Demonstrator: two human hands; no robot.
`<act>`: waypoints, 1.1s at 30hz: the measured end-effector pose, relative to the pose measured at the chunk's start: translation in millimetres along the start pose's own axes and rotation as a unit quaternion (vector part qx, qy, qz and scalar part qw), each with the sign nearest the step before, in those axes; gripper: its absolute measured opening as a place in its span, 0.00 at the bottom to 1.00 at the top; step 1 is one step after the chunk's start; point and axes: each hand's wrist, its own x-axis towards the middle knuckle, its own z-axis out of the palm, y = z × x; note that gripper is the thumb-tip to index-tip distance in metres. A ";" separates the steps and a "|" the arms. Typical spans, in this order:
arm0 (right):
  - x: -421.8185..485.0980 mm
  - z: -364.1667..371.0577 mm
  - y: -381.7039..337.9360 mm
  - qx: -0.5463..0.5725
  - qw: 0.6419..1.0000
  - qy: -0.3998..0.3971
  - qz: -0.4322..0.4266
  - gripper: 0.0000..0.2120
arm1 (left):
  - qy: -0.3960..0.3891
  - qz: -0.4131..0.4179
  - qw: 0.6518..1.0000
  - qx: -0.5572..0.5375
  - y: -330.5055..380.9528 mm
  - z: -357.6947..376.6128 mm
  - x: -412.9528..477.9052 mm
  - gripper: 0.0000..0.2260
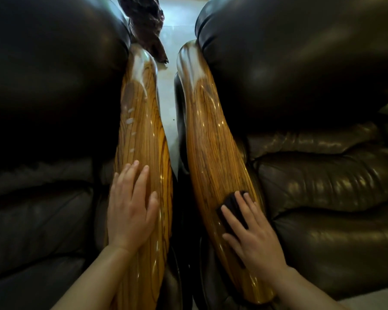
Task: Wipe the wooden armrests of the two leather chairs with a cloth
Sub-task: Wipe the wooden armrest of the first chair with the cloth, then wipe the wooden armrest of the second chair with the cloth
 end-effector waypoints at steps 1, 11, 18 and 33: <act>9.9 -3.2 0.1 0.010 1.000 0.007 0.011 0.29 | 0.007 -0.003 1.000 -0.001 -3.4 -0.8 -8.5 0.25; 162.3 -34.2 -0.1 -0.019 0.987 0.029 -0.154 0.20 | 0.029 -0.132 0.991 0.015 -17.5 11.6 -33.5 0.23; 179.0 -59.9 -57.5 0.226 0.967 0.121 -0.012 0.13 | 0.016 -0.080 0.996 0.045 -20.2 11.9 -35.0 0.23; 208.9 -13.6 -111.8 0.064 0.967 0.060 -0.240 0.12 | 0.020 -0.081 0.996 0.026 -26.4 17.6 -34.4 0.23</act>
